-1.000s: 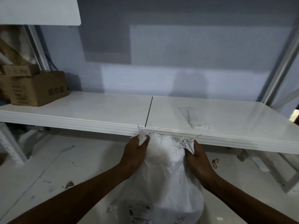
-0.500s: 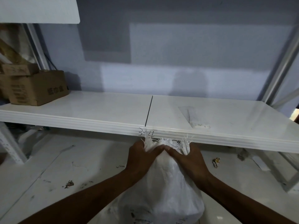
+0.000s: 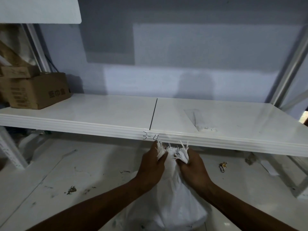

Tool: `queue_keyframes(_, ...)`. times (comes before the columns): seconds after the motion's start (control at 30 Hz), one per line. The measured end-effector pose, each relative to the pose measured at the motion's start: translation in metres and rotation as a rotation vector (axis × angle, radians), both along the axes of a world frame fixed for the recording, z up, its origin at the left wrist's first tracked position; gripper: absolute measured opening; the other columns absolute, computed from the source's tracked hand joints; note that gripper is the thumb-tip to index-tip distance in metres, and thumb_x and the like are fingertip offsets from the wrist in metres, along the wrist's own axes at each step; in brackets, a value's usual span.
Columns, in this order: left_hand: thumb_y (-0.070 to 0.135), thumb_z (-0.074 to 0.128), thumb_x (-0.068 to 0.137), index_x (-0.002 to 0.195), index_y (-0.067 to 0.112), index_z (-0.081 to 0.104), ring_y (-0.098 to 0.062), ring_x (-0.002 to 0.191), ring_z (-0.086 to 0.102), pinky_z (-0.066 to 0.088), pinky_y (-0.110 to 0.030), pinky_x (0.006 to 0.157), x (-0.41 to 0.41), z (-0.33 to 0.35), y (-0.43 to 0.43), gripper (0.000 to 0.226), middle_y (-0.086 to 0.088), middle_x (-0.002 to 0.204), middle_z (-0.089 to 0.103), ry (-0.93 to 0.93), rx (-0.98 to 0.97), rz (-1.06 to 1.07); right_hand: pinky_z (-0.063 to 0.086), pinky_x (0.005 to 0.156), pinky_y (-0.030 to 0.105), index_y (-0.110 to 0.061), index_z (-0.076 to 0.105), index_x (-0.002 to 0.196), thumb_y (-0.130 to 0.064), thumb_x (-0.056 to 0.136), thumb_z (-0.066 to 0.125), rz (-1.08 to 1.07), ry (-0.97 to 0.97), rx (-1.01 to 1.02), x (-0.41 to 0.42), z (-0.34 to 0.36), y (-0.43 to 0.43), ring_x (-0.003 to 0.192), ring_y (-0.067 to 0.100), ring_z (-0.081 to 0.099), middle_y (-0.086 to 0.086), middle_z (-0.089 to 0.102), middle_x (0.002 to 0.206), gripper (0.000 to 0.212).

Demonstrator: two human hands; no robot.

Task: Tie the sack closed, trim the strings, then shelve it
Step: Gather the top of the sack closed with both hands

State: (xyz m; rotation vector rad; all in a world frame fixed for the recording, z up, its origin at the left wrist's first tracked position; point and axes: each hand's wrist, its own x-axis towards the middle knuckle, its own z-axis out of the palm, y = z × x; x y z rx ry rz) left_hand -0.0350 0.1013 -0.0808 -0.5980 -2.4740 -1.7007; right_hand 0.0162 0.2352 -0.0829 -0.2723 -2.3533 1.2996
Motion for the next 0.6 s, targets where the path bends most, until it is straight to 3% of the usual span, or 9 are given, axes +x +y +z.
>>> queue_keyframes(0.07, 0.009, 0.058, 0.095, 0.110, 0.017, 0.058, 0.029, 0.077, 0.055, 0.039, 0.004, 0.071, 0.000, -0.002, 0.001, 0.018, 0.022, 0.090, 0.061, -0.031, 0.028, -0.030, 0.040, 0.067, 0.002, -0.002, 0.063, 0.097, 0.003, 0.090, 0.058, 0.007, 0.033, 0.032, 0.000, -0.001, -0.002, 0.077, 0.007, 0.055, 0.008, 0.064, 0.091, 0.010)
queue_keyframes(0.23, 0.012, 0.059, 0.095, 0.104, 0.006, 0.066, 0.019, 0.076, 0.060, 0.043, -0.001, 0.069, 0.005, -0.004, 0.004, 0.013, 0.003, 0.093, 0.071, -0.074, 0.097, -0.036, 0.038, 0.074, -0.005, -0.019, 0.058, 0.108, 0.009, 0.089, 0.053, 0.050, 0.062, -0.031, 0.002, -0.002, -0.011, 0.087, -0.014, 0.055, -0.024, 0.057, 0.096, 0.034)
queue_keyframes(0.37, 0.018, 0.057, 0.096, 0.105, 0.009, 0.069, 0.019, 0.079, 0.060, 0.042, 0.001, 0.071, 0.005, -0.001, 0.007, 0.017, 0.007, 0.091, 0.070, -0.091, 0.129, -0.012, 0.039, 0.077, -0.004, -0.021, 0.060, 0.109, 0.010, 0.091, 0.051, 0.072, 0.092, -0.105, 0.000, -0.004, -0.017, 0.090, -0.024, 0.057, -0.021, 0.062, 0.098, 0.037)
queue_keyframes(0.5, 0.022, 0.055, 0.098, 0.104, 0.017, 0.069, 0.023, 0.078, 0.060, 0.041, 0.003, 0.070, 0.009, 0.005, 0.010, 0.016, 0.017, 0.087, 0.067, -0.090, 0.168, 0.004, 0.046, 0.086, 0.010, -0.024, 0.063, 0.111, 0.003, 0.094, 0.051, 0.094, 0.112, -0.211, -0.003, -0.004, -0.022, 0.100, -0.007, 0.063, -0.012, 0.069, 0.106, 0.034)
queue_keyframes(0.6, 0.027, 0.056, 0.097, 0.100, 0.011, 0.071, 0.010, 0.082, 0.065, 0.045, -0.002, 0.069, 0.012, 0.007, 0.014, 0.022, 0.008, 0.087, 0.072, -0.088, 0.186, 0.008, 0.049, 0.096, 0.024, -0.017, 0.064, 0.118, -0.011, 0.094, 0.051, 0.125, 0.107, -0.321, -0.002, -0.004, -0.026, 0.109, 0.007, 0.065, -0.003, 0.071, 0.112, 0.028)
